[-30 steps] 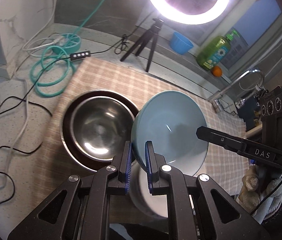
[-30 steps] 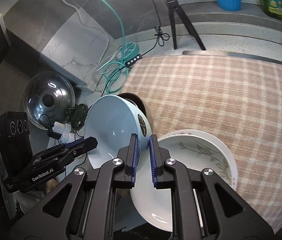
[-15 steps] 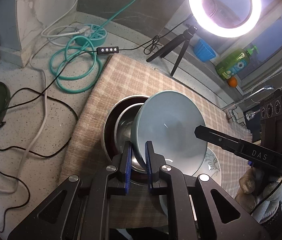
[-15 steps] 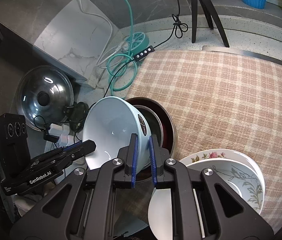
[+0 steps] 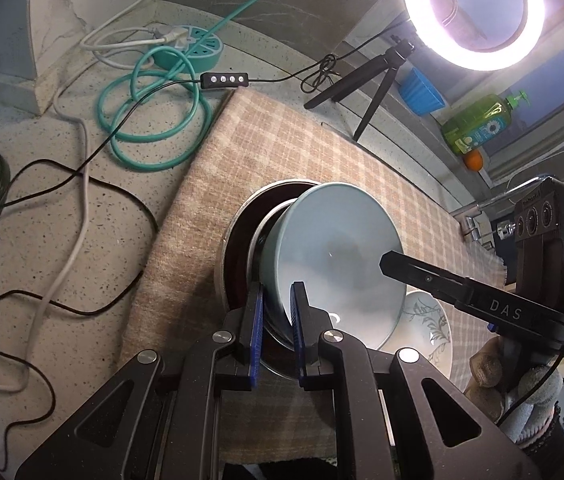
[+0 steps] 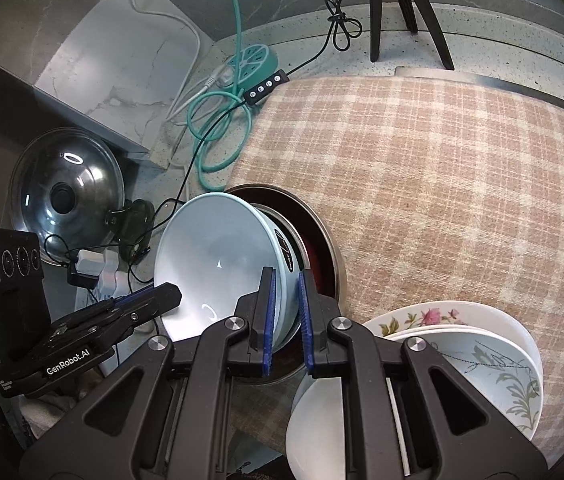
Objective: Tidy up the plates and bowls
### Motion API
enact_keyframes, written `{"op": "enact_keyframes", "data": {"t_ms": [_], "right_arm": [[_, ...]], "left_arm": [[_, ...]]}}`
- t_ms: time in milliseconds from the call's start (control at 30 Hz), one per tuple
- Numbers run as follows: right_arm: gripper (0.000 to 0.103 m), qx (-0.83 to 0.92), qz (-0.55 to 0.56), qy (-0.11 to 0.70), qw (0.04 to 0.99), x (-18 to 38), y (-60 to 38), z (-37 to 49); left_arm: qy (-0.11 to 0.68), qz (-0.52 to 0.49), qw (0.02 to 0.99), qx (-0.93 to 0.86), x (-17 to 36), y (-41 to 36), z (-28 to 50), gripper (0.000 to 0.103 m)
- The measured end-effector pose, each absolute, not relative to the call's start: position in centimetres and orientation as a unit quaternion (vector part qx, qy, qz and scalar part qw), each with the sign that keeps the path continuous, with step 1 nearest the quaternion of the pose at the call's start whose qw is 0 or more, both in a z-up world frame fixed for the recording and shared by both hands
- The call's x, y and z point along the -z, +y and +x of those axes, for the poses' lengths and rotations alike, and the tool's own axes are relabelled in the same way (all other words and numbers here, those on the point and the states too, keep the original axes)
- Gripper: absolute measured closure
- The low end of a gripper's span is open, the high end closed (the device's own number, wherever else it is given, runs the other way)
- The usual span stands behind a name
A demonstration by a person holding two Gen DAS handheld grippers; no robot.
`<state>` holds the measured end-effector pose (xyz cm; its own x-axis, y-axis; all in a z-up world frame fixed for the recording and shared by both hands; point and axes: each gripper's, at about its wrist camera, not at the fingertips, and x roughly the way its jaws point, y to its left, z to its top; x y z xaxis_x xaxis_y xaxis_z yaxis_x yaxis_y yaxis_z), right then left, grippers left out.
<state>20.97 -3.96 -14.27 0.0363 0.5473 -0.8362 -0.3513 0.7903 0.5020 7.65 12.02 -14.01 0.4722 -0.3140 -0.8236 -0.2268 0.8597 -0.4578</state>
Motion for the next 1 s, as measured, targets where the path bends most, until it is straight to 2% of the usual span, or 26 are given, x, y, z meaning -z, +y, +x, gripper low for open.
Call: {"op": "enact_keyframes", "data": {"t_ms": [567, 633, 700, 767, 1000], "right_arm": [[0.09, -0.311, 0.065, 0.623, 0.715, 14.8, -3.4, 21.2], [0.083, -0.313, 0.063, 0.619, 0.718, 14.6, -3.5, 21.2], [0.065, -0.313, 0.06, 0.612, 0.724, 14.3, -3.6, 21.2], [0.057, -0.316, 0.06, 0.605, 0.728, 13.8, -3.7, 21.2], [0.053, -0.322, 0.065, 0.585, 0.741, 12.2, -4.7, 21.0]], "left_arm": [[0.522, -0.256, 0.813, 0.026, 14.4, 12.2, 8.0, 0.092], [0.521, -0.254, 0.814, 0.025, 14.4, 12.2, 8.0, 0.091], [0.52, -0.252, 0.816, 0.025, 14.2, 12.1, 8.0, 0.091], [0.517, -0.249, 0.818, 0.025, 14.0, 12.1, 8.0, 0.091], [0.505, -0.243, 0.828, 0.026, 13.0, 12.2, 7.7, 0.091]]}}
